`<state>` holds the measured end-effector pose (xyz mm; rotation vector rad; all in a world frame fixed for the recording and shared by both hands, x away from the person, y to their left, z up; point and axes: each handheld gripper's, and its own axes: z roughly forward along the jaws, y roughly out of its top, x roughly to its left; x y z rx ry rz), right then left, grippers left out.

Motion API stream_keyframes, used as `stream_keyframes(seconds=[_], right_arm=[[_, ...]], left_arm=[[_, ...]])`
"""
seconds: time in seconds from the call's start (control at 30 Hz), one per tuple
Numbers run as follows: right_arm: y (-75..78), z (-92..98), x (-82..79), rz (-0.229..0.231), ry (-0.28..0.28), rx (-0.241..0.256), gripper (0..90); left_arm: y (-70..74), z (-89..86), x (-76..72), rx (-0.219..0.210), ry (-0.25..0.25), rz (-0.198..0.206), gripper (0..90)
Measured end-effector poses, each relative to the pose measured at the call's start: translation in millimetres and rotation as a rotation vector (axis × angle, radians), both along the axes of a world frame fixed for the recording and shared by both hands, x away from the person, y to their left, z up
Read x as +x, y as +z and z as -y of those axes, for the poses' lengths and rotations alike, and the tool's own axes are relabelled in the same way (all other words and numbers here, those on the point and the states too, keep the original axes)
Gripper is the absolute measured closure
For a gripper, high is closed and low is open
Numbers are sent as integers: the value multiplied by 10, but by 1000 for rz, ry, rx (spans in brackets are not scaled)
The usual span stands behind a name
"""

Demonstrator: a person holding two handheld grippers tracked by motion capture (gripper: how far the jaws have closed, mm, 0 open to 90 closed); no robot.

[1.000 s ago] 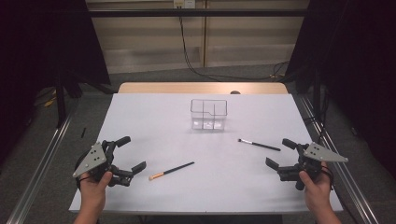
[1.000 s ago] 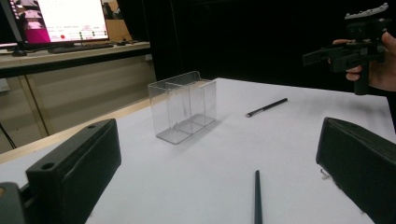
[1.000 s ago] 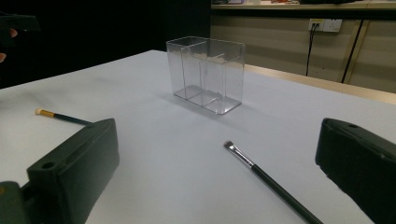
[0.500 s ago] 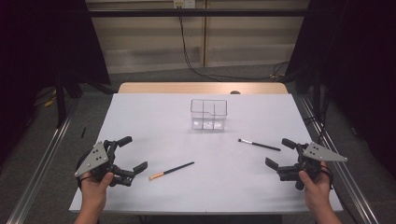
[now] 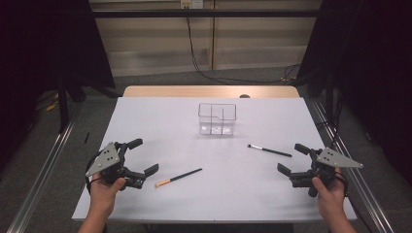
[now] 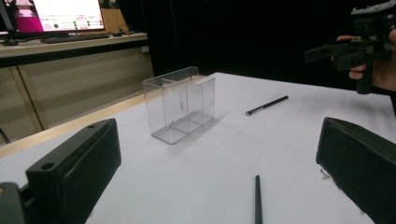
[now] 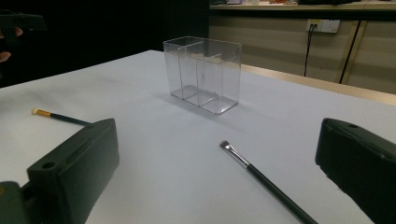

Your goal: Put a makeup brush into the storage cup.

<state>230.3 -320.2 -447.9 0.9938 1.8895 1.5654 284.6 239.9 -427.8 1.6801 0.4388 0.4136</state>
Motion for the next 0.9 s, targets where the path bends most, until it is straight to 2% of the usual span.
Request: stream_keyframes(seconds=[0.1,0.2,0.37,0.57,0.7,0.73,0.9], right_arm=[[4,2,1,2,-2,-2,0],[-1,-2,6,2,1,-3,0],[0,-10,9,2,5,-4,0],[2,-18,10,5,8,-6,0],[4,-17,11,4,9,-4,0],[3,-16,10,1,9,-3,0],[3,-13,9,3,10,-2,0]], left_arm=[[11,35,11,10,-2,3,0],[26,73,27,-6,-16,3,0],[59,140,74,8,-18,18,0],[74,254,150,-12,-31,24,0],[75,318,192,-1,-35,24,0],[75,367,217,-13,-43,24,0],[83,458,251,-12,-56,27,0]])
